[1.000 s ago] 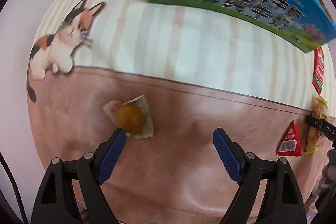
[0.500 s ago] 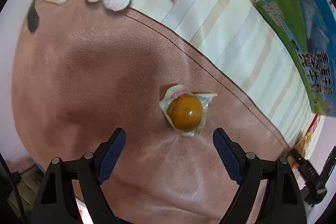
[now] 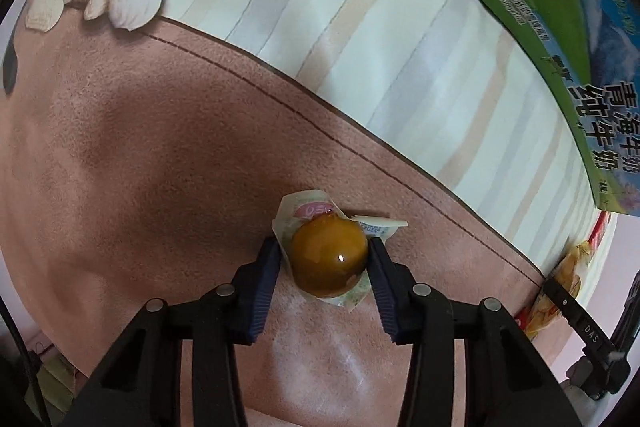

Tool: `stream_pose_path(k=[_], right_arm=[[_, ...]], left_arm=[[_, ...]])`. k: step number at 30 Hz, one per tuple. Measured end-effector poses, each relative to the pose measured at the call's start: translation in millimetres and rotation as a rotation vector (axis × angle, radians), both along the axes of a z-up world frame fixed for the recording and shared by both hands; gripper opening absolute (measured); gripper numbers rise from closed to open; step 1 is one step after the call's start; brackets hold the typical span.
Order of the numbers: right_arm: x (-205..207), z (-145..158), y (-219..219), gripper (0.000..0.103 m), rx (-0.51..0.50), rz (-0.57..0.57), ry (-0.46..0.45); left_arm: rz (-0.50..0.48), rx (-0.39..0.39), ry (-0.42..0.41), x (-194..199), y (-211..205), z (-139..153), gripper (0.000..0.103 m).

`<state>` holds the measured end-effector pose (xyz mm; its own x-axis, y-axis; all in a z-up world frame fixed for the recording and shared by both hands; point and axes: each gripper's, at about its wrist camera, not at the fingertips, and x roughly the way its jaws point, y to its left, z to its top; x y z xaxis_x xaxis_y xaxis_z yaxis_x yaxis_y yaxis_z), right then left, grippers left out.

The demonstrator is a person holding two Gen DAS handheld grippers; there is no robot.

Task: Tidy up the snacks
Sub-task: 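Carry both items into the box and open both tools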

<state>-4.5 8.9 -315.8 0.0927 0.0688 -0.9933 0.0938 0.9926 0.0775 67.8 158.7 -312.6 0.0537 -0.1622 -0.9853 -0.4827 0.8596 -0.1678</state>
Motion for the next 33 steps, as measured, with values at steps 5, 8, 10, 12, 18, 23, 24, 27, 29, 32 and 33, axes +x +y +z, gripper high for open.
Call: stream_pose_path(k=[5,8,10,12,18,23,24,27,29,32,33], right_arm=[[0.9,9.6,-9.8,0.054,0.064,-0.031,-0.032],[-4.8,20.7,-9.9,0.053,0.101,-0.034,-0.054],[-8.2,28.6,-9.4,0.053,0.12,-0.029,-0.068],[-9.7,38.5,-8.7,0.053,0.144,-0.026,-0.083],[-13.7,77.1,-6.4,0.052,0.226,-0.037,-0.144],[-21.5,135.2,-18.8,0.052,0.288,-0.021,-0.225],[-19.8,147.9,-21.3,0.052,0.299,-0.015,-0.244],[-10.3,175.0,-19.1,0.052,0.31,-0.016,-0.302],[1.1,192.1,-30.5,0.052,0.316,-0.033,-0.335],[42.0,201.7,-26.0,0.052,0.293,-0.062,-0.37],[54.7,204.1,-29.3,0.052,0.284,-0.068,-0.376]], left_arm=[[-0.022,-0.01,-0.032,-0.4,-6.2,22.2,0.041],[-0.051,-0.023,-0.068,-1.6,-13.9,44.5,0.041],[-0.08,-0.033,-0.105,-0.8,-22.4,63.9,0.04],[-0.103,-0.043,-0.143,-5.1,-33.1,84.3,0.041],[-0.183,-0.097,-0.254,42.7,-45.6,139.4,0.041],[-0.264,-0.123,-0.338,84.5,-63.9,183.8,0.041],[-0.272,-0.123,-0.347,98.0,-66.1,184.7,0.041],[-0.315,-0.099,-0.372,132.1,-81.2,194.1,0.041],[-0.34,-0.069,-0.382,151.7,-85.8,199.8,0.041],[-0.372,-0.026,-0.381,187.9,-92.3,202.1,0.041],[-0.376,-0.022,-0.379,195.0,-91.1,202.3,0.041]])
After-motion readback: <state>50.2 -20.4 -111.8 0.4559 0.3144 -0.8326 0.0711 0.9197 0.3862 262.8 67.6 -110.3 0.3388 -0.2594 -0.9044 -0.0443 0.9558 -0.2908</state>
